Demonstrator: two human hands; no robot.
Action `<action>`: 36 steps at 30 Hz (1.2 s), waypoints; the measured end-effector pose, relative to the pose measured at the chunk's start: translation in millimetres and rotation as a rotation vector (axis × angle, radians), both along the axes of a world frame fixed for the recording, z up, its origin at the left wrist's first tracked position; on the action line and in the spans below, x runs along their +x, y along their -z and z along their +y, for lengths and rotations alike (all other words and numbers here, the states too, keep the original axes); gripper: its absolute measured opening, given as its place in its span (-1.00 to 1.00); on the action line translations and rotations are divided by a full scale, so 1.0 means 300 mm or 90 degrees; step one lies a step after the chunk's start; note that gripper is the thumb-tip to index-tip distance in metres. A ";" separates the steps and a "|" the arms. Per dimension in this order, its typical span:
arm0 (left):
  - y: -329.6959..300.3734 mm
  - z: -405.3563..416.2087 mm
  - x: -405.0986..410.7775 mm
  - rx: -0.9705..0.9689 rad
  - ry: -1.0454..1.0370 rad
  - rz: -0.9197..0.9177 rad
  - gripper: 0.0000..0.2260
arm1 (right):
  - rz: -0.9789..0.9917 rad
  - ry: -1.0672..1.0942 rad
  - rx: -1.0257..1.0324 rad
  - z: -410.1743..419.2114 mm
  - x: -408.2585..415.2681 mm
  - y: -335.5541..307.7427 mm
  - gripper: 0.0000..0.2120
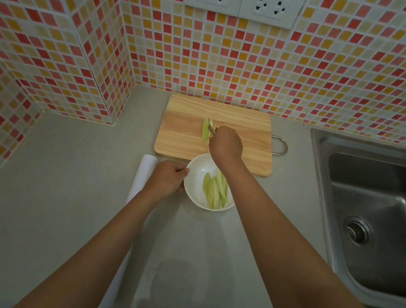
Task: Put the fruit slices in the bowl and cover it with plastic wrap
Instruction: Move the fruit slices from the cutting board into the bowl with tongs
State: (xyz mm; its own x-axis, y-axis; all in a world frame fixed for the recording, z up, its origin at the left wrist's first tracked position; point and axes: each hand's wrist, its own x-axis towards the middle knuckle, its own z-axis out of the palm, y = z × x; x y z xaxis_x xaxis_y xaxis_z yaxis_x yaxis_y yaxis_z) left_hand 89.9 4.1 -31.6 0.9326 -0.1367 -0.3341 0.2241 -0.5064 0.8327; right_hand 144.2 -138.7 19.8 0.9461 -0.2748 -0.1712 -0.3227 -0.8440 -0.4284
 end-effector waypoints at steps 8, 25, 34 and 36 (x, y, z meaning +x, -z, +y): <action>-0.002 -0.002 -0.001 0.001 -0.002 0.008 -0.73 | -0.003 0.007 -0.001 -0.012 -0.012 0.001 -0.79; 0.011 -0.002 -0.001 0.008 -0.001 -0.013 -0.71 | -0.066 0.028 -0.013 -0.034 -0.406 -0.049 -0.72; 0.014 0.003 -0.006 -0.004 -0.002 0.005 -0.70 | 0.011 -0.060 -0.060 0.040 0.018 0.027 -0.74; 0.012 0.003 -0.006 0.002 0.004 0.002 -0.69 | 0.004 -0.058 -0.058 0.040 0.023 0.029 -0.74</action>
State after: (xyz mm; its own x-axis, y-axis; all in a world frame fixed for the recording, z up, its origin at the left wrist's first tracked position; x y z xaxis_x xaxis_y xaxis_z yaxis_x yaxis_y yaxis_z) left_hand 88.3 5.1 -35.2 0.9306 -0.1407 -0.3378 0.2241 -0.5106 0.8301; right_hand 150.9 -126.7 11.2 0.9670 -0.2019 -0.1553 -0.2447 -0.9057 -0.3462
